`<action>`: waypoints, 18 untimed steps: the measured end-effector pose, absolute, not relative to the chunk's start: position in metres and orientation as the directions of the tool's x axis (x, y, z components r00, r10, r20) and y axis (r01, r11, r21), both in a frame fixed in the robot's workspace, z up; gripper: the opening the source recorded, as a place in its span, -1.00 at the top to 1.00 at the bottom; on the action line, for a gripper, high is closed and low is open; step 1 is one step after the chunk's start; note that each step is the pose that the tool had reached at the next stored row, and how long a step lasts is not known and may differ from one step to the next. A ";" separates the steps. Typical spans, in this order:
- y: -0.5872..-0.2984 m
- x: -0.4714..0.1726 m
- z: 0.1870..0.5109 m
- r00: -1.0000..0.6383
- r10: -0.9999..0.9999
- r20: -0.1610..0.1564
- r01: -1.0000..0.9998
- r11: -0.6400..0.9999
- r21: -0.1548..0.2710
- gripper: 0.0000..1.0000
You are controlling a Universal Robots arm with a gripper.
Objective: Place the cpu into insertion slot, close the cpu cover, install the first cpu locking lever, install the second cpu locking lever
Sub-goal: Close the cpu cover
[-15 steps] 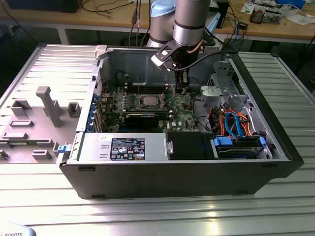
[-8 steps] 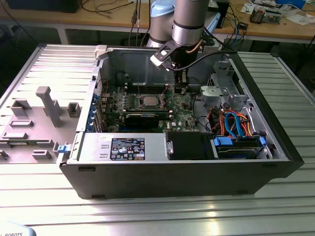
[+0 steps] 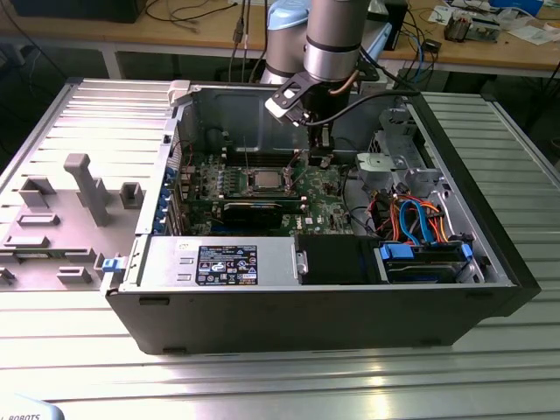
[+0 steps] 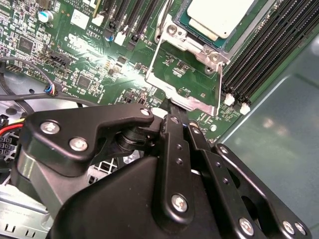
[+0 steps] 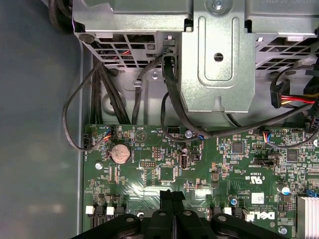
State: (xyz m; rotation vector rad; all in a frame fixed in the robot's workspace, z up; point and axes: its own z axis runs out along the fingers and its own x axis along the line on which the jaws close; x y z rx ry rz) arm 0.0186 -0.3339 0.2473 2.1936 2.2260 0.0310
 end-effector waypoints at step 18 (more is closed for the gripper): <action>-0.334 0.006 0.247 -0.015 1.000 0.003 1.000 0.015 0.026 0.79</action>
